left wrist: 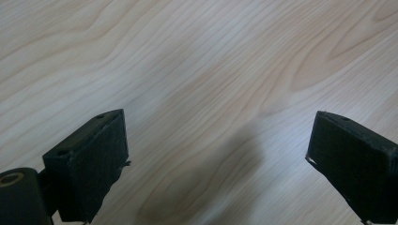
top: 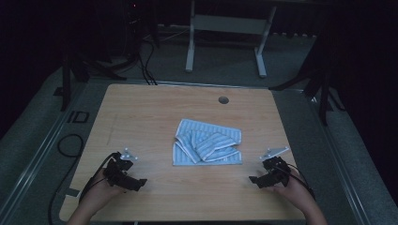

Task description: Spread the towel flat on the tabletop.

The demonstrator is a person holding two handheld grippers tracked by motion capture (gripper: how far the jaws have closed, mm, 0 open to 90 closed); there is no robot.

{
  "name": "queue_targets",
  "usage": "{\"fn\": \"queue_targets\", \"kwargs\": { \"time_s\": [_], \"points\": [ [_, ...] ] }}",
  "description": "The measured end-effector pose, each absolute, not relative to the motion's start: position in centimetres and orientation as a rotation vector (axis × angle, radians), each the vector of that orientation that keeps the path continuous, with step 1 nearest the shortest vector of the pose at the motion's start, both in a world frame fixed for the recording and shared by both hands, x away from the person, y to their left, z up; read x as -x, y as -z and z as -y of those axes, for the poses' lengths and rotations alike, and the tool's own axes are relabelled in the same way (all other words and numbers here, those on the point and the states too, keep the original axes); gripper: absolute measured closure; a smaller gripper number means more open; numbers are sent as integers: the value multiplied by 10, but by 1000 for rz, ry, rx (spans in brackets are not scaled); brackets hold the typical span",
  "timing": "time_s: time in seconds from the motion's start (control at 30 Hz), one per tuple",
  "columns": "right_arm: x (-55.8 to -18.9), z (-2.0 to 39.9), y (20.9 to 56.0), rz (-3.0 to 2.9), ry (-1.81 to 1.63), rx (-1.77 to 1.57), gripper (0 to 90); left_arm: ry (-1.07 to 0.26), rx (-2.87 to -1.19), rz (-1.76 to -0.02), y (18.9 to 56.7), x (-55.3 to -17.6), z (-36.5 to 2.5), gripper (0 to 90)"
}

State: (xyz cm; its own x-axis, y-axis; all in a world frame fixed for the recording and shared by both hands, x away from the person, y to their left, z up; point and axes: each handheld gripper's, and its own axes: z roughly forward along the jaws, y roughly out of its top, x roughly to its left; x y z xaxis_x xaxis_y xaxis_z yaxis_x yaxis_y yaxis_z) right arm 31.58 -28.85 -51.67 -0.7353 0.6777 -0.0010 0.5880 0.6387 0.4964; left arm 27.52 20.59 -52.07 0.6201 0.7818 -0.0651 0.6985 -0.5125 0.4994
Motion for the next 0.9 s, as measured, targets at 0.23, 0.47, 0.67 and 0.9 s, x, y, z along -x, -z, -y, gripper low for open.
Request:
{"fn": "queue_targets", "kwargs": {
  "time_s": [0.23, 0.47, 0.67, 0.9],
  "points": [
    [-326, 262, 518, -2736, -668, -971, 207, -238, -2409, -1092, 524, -286, -176, 144],
    [-330, 228, 515, -2787, -623, -796, 392, -240, -2428, -946, 524, -298, -139, 282],
    [-334, 194, 510, -2809, -637, -659, 478, -214, -2493, -908, 530, -308, -116, 326],
    [-339, 159, 500, -2794, -677, -568, 488, -223, -2489, -904, 530, -315, -104, 384]
  ]
}}
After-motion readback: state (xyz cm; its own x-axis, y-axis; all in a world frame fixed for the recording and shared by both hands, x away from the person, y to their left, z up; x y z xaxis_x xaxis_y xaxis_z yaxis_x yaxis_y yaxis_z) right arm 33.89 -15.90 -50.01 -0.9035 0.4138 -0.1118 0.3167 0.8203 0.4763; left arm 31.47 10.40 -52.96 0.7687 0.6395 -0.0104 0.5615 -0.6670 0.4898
